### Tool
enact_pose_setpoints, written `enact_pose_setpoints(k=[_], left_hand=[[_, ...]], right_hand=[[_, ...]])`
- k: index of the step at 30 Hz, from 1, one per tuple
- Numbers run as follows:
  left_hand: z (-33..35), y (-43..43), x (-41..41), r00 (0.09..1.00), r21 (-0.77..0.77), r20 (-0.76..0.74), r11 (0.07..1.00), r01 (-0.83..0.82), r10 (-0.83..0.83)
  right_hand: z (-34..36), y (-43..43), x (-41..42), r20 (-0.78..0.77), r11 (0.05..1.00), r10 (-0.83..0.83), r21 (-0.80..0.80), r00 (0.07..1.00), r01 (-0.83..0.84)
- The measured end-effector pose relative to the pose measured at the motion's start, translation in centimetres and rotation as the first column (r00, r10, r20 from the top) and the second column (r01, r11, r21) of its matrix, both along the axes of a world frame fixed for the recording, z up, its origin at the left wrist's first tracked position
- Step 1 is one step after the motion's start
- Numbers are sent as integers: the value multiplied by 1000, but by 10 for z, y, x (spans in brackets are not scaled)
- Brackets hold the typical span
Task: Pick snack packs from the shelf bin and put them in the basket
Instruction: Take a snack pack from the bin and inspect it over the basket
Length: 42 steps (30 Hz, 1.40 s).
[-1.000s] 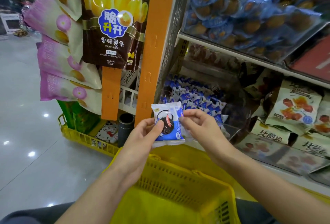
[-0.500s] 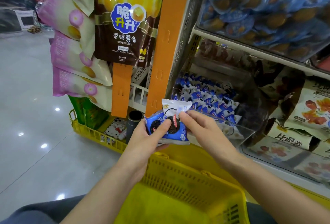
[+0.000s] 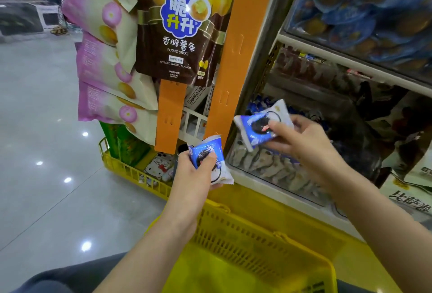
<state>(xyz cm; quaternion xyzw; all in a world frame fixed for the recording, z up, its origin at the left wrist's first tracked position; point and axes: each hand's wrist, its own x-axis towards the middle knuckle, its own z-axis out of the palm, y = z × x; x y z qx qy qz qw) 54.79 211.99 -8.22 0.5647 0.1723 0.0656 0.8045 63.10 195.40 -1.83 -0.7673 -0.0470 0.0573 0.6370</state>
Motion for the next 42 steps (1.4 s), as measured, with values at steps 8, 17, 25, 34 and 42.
enact_pose_setpoints(k=[8,17,25,34,42], left_hand=[[4,0,6,998,-53,-54,998,-20,17],[6,0,11,998,-37,-60,999,3,-5],[4,-1,11,998,-17,-57,1000,10,-11],[4,0,10,999,-2,-48,1000,14,-14],[3,-7,8,996,-32,-64,998,62,-64]], right_hand=[[-14,3,74,113,942,-261,-189,959,278],[-22,19,105,2,776,-86,-627,996,68],[-27,33,114,152,745,-98,-644,984,174],[-28,30,110,-55,728,15,-683,998,-48],[-25,32,38,548,874,67,-434,834,216]])
